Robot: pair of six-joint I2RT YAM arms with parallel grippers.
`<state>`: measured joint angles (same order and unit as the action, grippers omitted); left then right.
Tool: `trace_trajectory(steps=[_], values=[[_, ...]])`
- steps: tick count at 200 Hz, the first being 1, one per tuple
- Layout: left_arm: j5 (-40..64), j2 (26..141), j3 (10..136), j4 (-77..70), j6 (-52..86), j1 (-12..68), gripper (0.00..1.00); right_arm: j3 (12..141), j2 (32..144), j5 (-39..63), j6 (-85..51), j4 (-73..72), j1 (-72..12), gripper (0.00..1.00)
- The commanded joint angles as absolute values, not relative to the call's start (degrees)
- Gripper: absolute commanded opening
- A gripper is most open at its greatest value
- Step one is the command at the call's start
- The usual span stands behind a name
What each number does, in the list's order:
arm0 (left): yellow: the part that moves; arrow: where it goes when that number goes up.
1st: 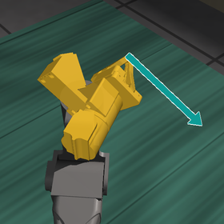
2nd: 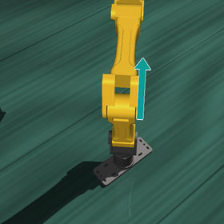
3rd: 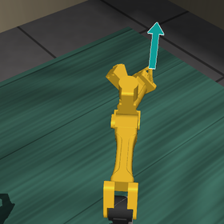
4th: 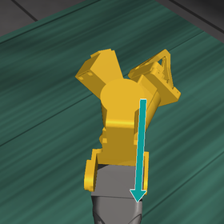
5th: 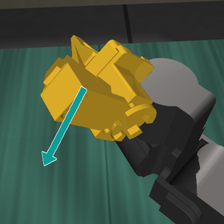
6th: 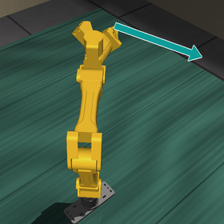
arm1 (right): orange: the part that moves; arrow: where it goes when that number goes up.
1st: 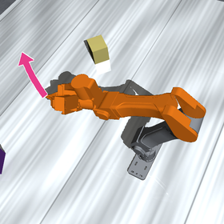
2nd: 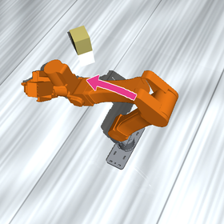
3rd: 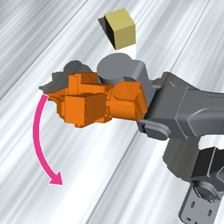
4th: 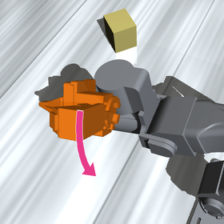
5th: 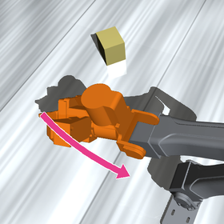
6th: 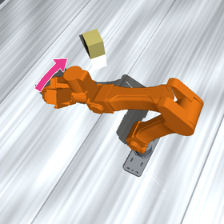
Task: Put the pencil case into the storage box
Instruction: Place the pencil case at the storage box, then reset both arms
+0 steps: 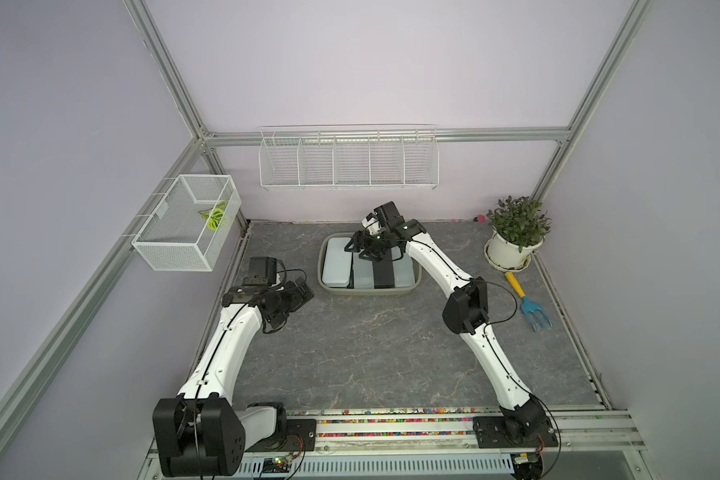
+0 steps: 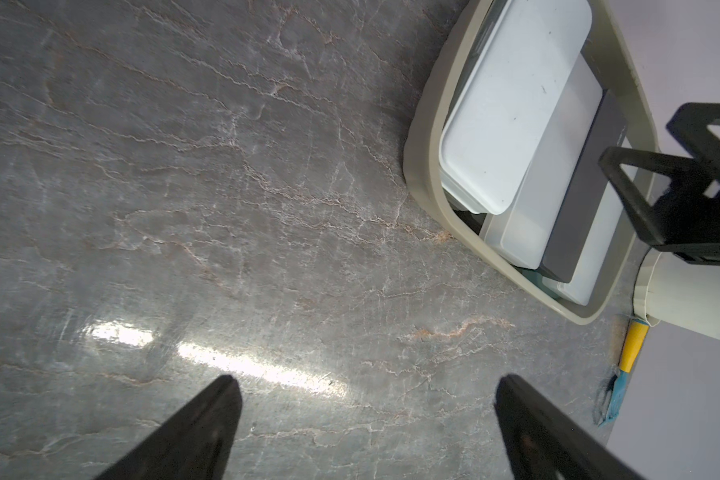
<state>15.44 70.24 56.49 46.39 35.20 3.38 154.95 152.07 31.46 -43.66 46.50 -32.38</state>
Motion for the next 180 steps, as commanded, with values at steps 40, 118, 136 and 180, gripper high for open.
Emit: trace_trajectory(steps=[40,118,136,180], values=[[15.2,70.3,59.6,46.2,33.3,3.1,0.99,155.0,152.3,26.4,-45.0,46.0,-32.7,0.26],[9.5,71.4,63.5,43.5,27.9,5.1,0.95,106.6,115.5,-0.3,-25.5,30.5,-35.1,0.23],[4.4,70.8,64.3,41.6,26.1,6.4,0.95,93.2,106.0,-7.9,-23.5,26.2,-35.1,0.26],[-4.0,66.9,58.3,29.7,22.9,8.1,0.96,67.8,87.1,-24.7,-20.0,18.6,-33.1,0.47]])
